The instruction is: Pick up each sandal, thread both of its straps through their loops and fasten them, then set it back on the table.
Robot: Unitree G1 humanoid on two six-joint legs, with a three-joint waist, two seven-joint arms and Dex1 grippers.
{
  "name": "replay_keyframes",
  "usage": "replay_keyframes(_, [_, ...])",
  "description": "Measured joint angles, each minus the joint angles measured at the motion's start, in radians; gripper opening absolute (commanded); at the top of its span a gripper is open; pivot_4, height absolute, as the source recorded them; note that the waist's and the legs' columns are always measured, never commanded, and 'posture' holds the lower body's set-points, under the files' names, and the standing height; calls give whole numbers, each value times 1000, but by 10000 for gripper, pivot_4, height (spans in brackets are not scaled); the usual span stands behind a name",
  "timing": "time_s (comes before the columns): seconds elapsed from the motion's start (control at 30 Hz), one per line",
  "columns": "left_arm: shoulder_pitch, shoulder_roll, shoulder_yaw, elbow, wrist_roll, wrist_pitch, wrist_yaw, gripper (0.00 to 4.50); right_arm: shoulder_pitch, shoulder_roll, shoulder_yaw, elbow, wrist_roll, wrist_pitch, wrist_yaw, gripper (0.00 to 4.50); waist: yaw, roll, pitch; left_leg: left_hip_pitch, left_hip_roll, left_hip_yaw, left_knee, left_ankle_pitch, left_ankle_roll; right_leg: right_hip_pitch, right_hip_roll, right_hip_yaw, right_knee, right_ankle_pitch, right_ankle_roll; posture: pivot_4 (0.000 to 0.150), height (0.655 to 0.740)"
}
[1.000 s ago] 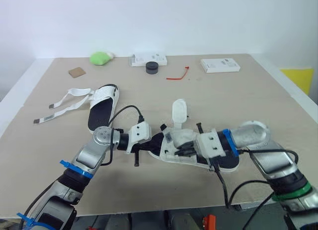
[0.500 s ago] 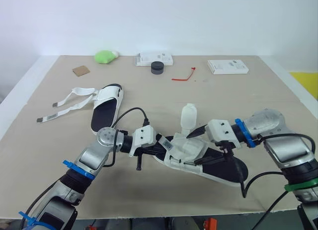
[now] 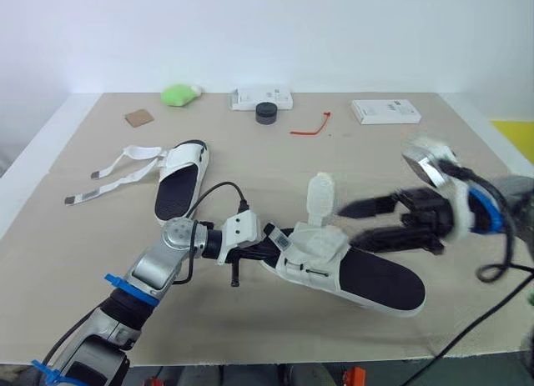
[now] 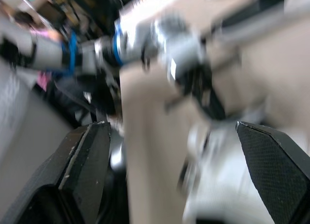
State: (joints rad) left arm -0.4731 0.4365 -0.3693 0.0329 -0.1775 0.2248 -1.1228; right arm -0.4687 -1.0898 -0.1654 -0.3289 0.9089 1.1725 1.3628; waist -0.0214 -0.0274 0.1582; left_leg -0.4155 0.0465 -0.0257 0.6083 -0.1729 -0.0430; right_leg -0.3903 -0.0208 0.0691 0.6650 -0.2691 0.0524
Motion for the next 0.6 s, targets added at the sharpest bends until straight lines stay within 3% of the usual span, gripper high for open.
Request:
replay_keyframes(0.13, [1,0,4,0,0,2,1,0,397,-170,-76,-275,-57,-101,84,44622,0,2,-1,1,0,-1,0,-1,2,1,1,-1,0,-2,0,1500,7400])
replay_keyframes(0.27, [-3,-12,3,21,2,2,7,0,586,-194,14,-371,-255,-285,26,44622,-3,1,-1,2,0,2,8,-2,1,2,-1,0,0,-1,0,1500,7400])
replay_keyframes(0.47, [-14,-20,3,35,4,1,6,0,496,-100,168,-251,-412,-402,-113,44622,-7,-3,2,2,-1,6,14,-2,0,1,-4,3,-1,1,2,1500,7400])
replay_keyframes(0.6, [-18,-21,1,34,3,1,-3,0,432,-108,206,-157,-467,-475,-106,44622,-3,-3,2,1,-2,6,14,-2,-1,2,-4,4,-1,2,3,1500,7400])
